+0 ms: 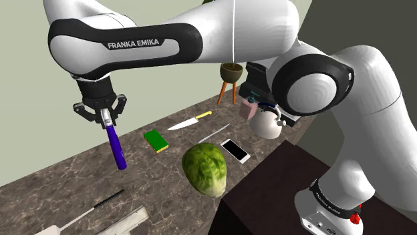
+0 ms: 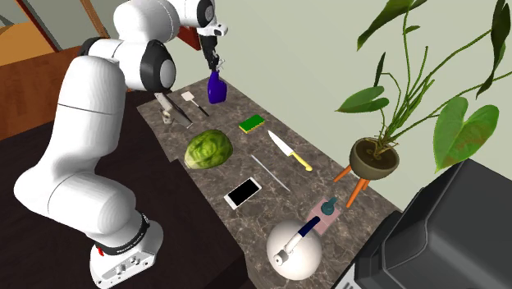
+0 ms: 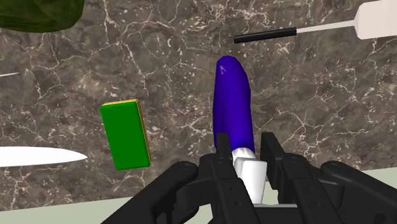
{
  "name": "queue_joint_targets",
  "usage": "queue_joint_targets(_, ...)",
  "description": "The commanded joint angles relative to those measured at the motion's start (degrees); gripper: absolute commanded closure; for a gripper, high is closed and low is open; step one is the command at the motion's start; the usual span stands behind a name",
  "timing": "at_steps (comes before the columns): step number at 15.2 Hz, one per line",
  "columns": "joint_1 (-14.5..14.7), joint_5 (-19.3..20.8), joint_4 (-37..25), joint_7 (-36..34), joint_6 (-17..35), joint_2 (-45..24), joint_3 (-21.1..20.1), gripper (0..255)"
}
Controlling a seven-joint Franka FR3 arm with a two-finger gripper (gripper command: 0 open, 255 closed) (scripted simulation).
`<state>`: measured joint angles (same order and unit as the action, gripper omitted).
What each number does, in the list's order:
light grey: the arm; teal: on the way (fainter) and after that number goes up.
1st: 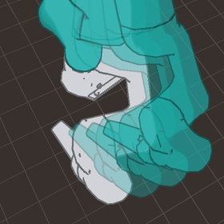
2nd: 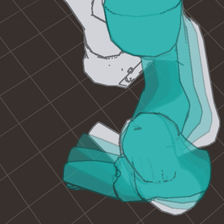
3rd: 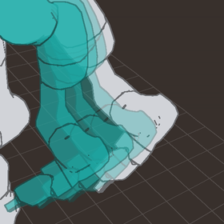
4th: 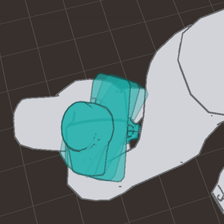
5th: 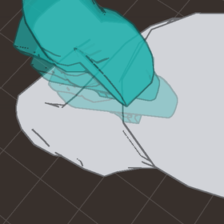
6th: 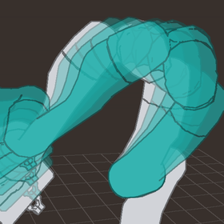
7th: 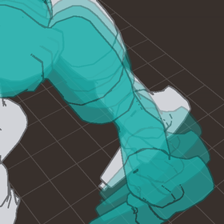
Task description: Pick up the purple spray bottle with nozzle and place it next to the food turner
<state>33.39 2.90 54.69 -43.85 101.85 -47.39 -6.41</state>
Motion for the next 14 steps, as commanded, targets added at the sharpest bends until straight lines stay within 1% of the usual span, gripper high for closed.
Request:
queue_joint_targets(1,1.8,0.37,-8.14,-1.31,-2.37,-5.74,0.04,255)
queue_joint_targets(7,1.58,0.39,-3.39,-1.33,2.31,-5.67,0.08,255)
queue_joint_targets(14,1.46,0.48,-0.02,-1.34,6.82,-6.83,0.16,255)
